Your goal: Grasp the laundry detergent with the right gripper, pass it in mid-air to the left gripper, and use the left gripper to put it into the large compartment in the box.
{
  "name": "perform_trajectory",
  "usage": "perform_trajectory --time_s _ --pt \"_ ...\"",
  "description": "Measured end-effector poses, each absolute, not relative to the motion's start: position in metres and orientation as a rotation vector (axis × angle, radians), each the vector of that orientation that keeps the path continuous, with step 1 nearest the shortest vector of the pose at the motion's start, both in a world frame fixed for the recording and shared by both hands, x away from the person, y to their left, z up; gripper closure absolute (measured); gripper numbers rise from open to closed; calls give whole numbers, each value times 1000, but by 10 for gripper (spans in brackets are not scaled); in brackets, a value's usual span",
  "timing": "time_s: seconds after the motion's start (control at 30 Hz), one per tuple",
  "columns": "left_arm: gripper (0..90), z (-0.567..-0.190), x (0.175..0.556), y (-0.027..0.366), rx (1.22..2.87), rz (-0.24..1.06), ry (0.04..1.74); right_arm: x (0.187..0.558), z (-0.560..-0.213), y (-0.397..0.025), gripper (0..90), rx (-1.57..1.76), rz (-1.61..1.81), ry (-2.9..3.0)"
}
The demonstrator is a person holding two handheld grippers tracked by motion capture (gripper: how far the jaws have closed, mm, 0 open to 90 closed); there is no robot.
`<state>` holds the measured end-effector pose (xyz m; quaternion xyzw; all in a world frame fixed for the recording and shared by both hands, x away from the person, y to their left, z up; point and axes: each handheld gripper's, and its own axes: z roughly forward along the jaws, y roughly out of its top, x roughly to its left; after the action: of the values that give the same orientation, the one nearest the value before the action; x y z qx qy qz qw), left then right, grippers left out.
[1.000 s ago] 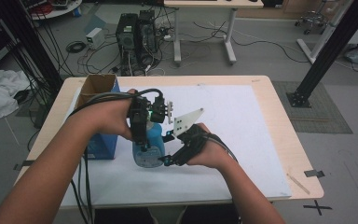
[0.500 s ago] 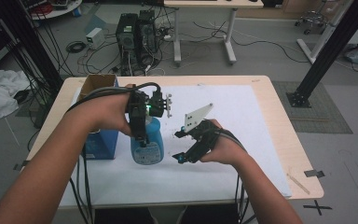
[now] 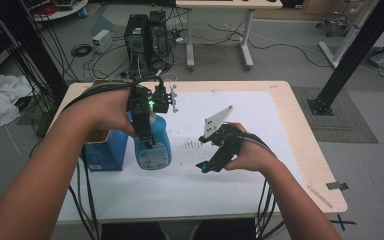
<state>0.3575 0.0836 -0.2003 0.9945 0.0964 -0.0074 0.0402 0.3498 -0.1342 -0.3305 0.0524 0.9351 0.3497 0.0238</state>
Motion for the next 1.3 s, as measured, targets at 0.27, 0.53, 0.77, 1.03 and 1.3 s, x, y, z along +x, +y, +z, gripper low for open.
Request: perform_trajectory --time_s 0.27,0.53,0.77,1.03,1.3 --pt "392 -178 364 91 3006 -36 451 357 -319 -141 124 146 898 2943" --pt "391 -158 371 103 2951 -11 615 364 -310 -142 115 143 761 2973" --pt "391 -142 380 118 2912 -6 777 369 -314 -144 115 161 639 3001" --pt "390 -125 386 139 2848 -11 910 372 -319 -144 115 185 575 3025" --pt "390 -104 386 172 2774 1 1056 375 -316 -146 115 200 483 3052"
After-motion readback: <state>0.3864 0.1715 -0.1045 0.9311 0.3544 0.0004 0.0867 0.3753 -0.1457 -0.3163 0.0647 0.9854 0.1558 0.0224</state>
